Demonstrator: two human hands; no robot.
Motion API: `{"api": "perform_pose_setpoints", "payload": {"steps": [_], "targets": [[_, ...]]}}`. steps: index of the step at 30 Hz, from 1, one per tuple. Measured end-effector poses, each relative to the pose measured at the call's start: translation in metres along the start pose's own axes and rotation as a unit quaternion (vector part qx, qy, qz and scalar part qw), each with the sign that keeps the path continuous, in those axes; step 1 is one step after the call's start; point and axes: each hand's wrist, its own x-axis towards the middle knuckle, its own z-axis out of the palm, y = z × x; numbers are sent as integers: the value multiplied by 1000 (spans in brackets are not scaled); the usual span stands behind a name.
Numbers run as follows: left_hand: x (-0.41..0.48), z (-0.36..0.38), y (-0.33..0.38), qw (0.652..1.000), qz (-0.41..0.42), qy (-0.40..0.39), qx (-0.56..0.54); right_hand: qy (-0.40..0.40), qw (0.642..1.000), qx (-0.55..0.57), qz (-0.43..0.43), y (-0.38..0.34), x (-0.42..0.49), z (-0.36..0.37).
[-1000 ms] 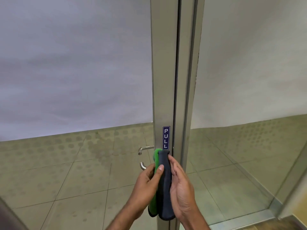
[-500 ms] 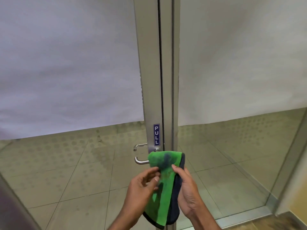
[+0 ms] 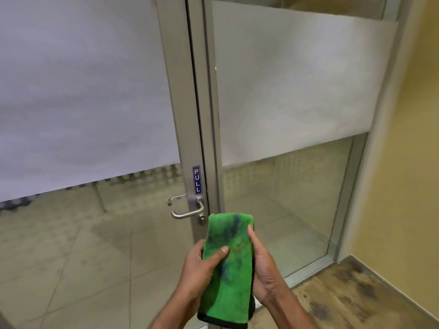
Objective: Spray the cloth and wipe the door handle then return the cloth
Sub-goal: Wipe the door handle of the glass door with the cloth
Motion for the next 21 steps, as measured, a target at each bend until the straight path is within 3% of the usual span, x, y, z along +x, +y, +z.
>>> {"api": "perform_pose_setpoints", "payload": {"steps": [6, 11, 14, 16, 18, 21], "targets": [[-47, 10, -19, 997, -29, -26, -65, 87, 987, -96, -93, 22, -59, 1], [-89, 29, -38, 992, 29, 89, 80, 173, 969, -100, -148, 10, -108, -14], [-115, 49, -51, 987, 33, 76, 138, 202, 961, -92, -165, -1, -136, -26], [-126, 66, -59, 989, -16, 39, 145, 213, 957, -83, -176, -8, -153, -38], [-137, 84, -63, 983, -122, -28, 132, 214, 956, -69, -189, -17, -173, -52], [-154, 116, -68, 945, -278, -165, 49, 213, 956, -28, -200, -29, -205, -71]]}}
